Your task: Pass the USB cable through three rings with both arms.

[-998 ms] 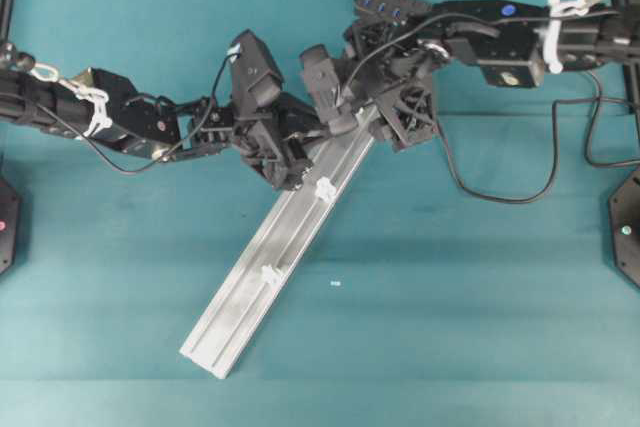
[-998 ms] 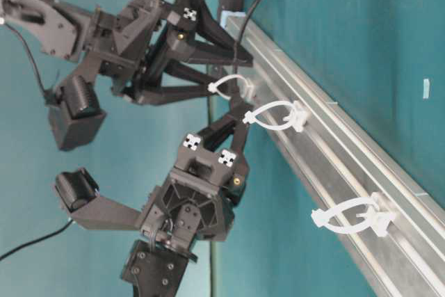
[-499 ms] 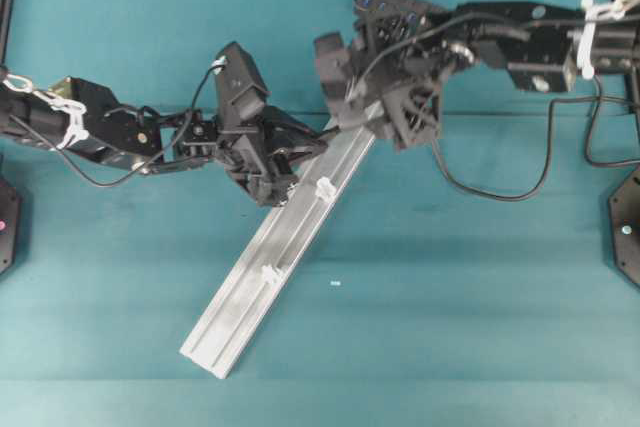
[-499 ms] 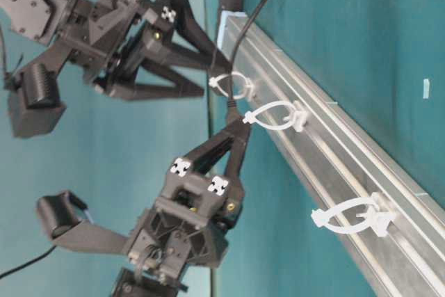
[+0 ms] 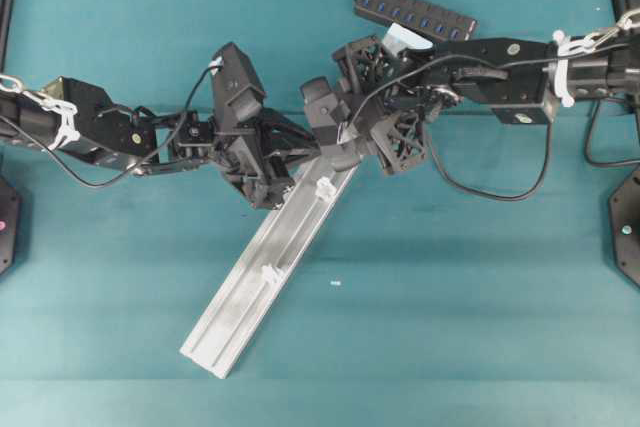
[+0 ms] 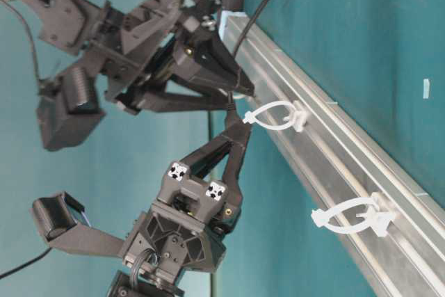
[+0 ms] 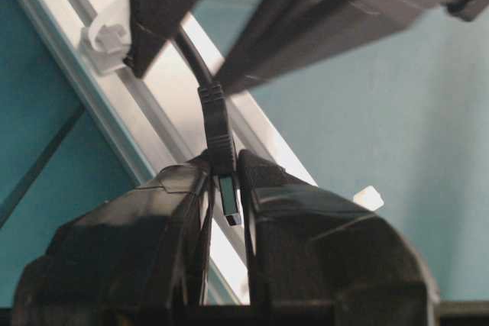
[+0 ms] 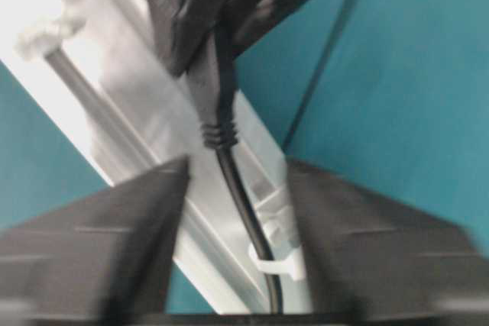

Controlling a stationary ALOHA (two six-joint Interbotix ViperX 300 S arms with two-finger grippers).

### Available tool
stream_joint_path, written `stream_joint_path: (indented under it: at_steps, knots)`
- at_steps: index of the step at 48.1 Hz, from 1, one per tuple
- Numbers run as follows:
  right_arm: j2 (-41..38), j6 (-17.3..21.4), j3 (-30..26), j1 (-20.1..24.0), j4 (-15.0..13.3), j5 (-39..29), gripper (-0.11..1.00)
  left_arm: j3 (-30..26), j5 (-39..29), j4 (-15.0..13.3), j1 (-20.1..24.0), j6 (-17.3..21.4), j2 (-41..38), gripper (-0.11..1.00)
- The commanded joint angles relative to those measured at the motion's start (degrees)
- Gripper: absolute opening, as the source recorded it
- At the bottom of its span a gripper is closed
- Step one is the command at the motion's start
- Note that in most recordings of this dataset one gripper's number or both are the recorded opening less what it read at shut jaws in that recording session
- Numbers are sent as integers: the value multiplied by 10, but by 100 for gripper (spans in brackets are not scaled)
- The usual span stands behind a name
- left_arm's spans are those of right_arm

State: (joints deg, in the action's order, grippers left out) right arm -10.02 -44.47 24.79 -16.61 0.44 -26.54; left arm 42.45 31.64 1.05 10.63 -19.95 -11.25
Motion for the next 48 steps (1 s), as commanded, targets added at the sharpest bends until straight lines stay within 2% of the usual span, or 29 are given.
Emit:
stream_joint_path:
  at_steps: [1,6,8,17,23,32,35,45,48]
  knots:
    - [0,3,-4,-1,-9,5,34,-7,3,2,-7,1,11,10]
    - [0,4,-6,0,-8,6,12,-7,2,2,-8,1,11,10]
    - [0,3,-6,1,-9,6,9,-8,3,2,-7,0,11,10]
    - [-1,-2,-8,0,-13,0,9,-11,1,2,-8,-1,11,10]
    - [-4,-18,-8,0,-31,-15,9,-12,1,2,-8,0,14,10]
    - [-5,-36,-7,0,-32,-24,9,-7,-6,2,-8,-2,20,13]
    - [-5,-38,-6,0,-33,-23,9,-7,-22,2,-9,-1,27,23]
    - [-6,-42,-1,1,-33,-27,9,11,-51,2,-13,1,74,83]
    - [-5,-47,2,2,-33,-32,9,23,-54,2,-16,0,95,90]
